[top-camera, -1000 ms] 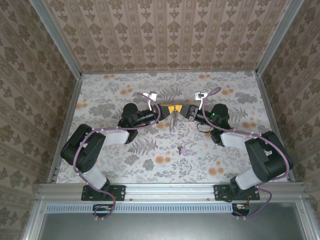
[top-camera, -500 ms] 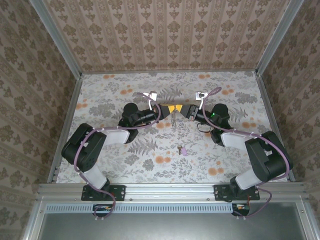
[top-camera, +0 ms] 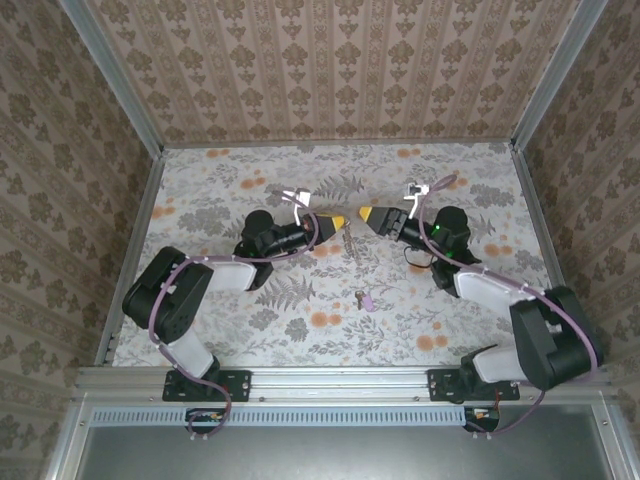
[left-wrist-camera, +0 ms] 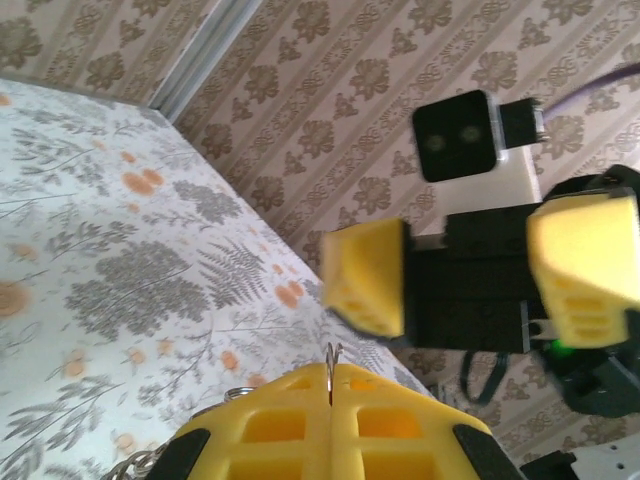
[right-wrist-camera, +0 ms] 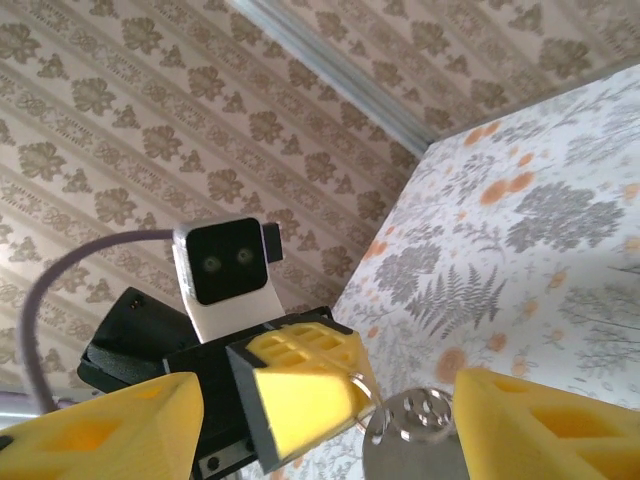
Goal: Put the keys on the keyring
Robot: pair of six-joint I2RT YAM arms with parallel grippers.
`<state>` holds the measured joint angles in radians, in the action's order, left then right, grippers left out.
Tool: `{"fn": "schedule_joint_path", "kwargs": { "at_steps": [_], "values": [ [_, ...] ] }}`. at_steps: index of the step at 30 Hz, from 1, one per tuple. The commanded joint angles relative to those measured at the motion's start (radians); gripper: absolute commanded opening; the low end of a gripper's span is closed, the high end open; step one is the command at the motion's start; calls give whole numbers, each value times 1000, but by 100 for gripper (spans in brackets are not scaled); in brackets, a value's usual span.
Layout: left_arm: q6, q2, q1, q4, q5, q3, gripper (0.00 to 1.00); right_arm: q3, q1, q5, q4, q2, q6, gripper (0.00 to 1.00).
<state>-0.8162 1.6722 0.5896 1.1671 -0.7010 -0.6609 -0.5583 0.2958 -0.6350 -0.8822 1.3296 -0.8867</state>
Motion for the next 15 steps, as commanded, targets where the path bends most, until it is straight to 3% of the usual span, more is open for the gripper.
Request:
{"fn": "schedule_joint_path", "kwargs": {
  "at_steps": [1,9,15],
  "values": [
    [40,-66,-24,36,1,22,0,33,-9,59,178,-84,69,69],
    [94,-162,-69,-29,-22,56,0,56,4,181,503,-142,191,69],
    [124,-254,-124,-125,-30,83,0,56,111,347,743,-116,301,65]
  ]
}}
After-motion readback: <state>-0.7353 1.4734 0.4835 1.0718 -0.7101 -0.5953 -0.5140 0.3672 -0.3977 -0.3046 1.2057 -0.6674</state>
